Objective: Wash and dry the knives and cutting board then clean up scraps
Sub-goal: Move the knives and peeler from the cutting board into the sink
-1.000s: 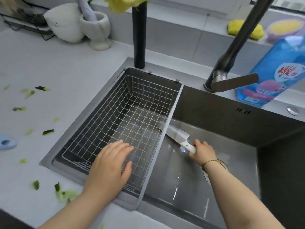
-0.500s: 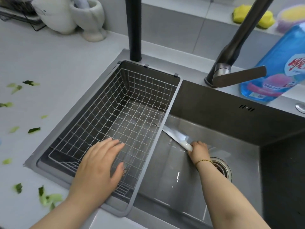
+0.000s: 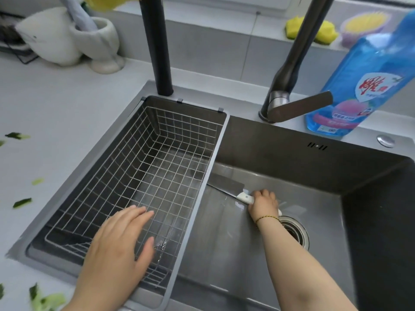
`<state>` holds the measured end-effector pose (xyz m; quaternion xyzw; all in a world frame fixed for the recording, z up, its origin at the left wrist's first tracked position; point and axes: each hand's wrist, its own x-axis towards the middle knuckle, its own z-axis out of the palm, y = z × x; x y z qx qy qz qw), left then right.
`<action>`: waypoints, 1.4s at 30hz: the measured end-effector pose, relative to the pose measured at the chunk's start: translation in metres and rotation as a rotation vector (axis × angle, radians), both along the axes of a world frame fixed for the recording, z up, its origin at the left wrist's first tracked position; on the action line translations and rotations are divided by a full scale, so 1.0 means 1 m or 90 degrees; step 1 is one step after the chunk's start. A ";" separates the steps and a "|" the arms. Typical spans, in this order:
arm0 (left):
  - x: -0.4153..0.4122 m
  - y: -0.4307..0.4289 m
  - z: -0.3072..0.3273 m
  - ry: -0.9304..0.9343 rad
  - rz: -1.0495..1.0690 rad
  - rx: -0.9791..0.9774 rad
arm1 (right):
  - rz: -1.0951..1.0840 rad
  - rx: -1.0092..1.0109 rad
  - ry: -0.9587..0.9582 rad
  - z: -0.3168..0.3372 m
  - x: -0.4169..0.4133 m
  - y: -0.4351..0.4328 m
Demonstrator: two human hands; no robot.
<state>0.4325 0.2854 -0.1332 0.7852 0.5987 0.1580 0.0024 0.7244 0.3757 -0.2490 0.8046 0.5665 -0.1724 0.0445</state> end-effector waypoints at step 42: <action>-0.404 -0.211 0.044 0.010 0.365 -0.091 | 0.576 0.207 0.308 0.194 -0.578 -0.181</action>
